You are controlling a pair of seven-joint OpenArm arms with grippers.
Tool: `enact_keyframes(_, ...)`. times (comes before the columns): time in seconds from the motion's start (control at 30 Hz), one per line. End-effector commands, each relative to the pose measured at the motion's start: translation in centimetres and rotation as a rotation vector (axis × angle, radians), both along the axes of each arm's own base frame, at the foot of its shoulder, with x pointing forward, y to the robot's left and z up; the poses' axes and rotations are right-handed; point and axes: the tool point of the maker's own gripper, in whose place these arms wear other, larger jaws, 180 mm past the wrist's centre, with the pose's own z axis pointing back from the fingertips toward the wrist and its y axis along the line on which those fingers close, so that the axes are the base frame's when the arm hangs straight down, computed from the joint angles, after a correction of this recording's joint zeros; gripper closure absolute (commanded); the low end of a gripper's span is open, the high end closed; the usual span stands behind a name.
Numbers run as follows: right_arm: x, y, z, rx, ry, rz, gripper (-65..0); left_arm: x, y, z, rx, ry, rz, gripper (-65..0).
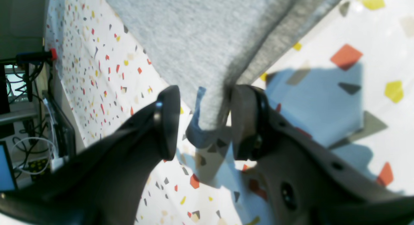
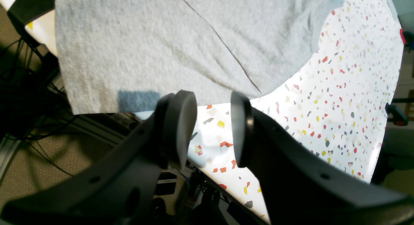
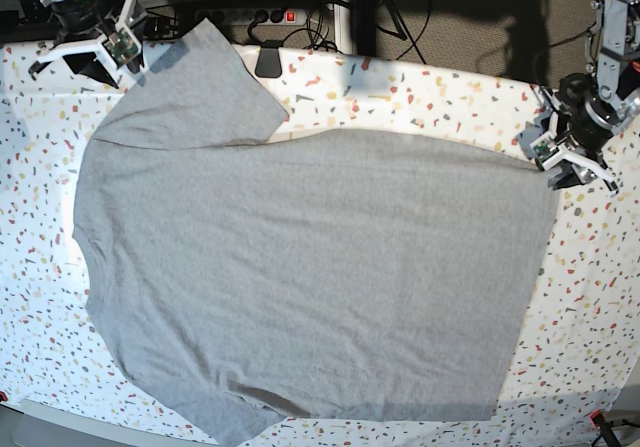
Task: Fold the T-shirt properly
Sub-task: 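Lower both grippers to the shirt's collar-side corners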
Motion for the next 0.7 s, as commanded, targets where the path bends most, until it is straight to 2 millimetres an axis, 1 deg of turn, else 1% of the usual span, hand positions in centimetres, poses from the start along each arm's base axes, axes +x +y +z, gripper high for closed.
enact_keyframes(0.0, 0.4, 0.2, 0.9, -0.002, -0.034, 0.017, -22.5, -0.3, 0.4, 0.1, 0.008, 0.027, -0.019, -21.8)
enact_keyframes(0.03, 0.4, 0.2, 0.9, -0.003, -0.034, 0.017, -22.5, -0.5, 0.1, 0.0, -0.001, 0.039, -0.028, -18.4)
enact_keyframes(0.13, 0.5, 0.2, 0.9, -0.010, -0.036, 0.020, -22.5, -0.7, -0.1, -0.2, -0.008, 0.055, -0.035, -3.6)
enact_keyframes(0.17, 0.5, 0.1, 0.9, -0.027, -0.042, 0.028, -22.5, -0.7, -0.1, -0.2, -0.008, 0.055, -0.035, 0.0)
enact_keyframes(0.3, 0.8, -0.4, 1.3, -0.114, -0.071, 0.068, -22.7, -1.2, -0.2, -0.5, -0.016, 0.064, -0.036, 0.0)
enact_keyframes(0.37, 0.9, -0.6, 1.3, -0.143, -0.076, 0.085, -28.7, -1.5, -0.3, -0.6, -0.018, 0.070, -0.036, 0.0)
enact_keyframes(0.43, 0.7, -0.5, 0.8, -0.171, -0.048, 0.127, -35.0, -1.6, -0.4, -0.7, -0.023, 0.072, -0.034, 0.0)
enact_keyframes(0.47, 0.6, -0.6, 0.4, -0.185, -0.032, 0.147, -36.1, -1.6, -0.4, -0.7, -0.024, 0.071, -0.034, 0.0)
enact_keyframes(0.53, 0.8, -0.9, -0.3, -0.213, -0.015, 0.179, -36.0, -1.5, -0.5, -0.7, -0.027, 0.070, -0.033, 0.0)
enact_keyframes(0.67, 2.1, -2.1, -1.2, -0.267, -0.049, 0.221, -36.0, -1.6, -0.5, -0.7, -0.027, 0.071, -0.033, 0.0)
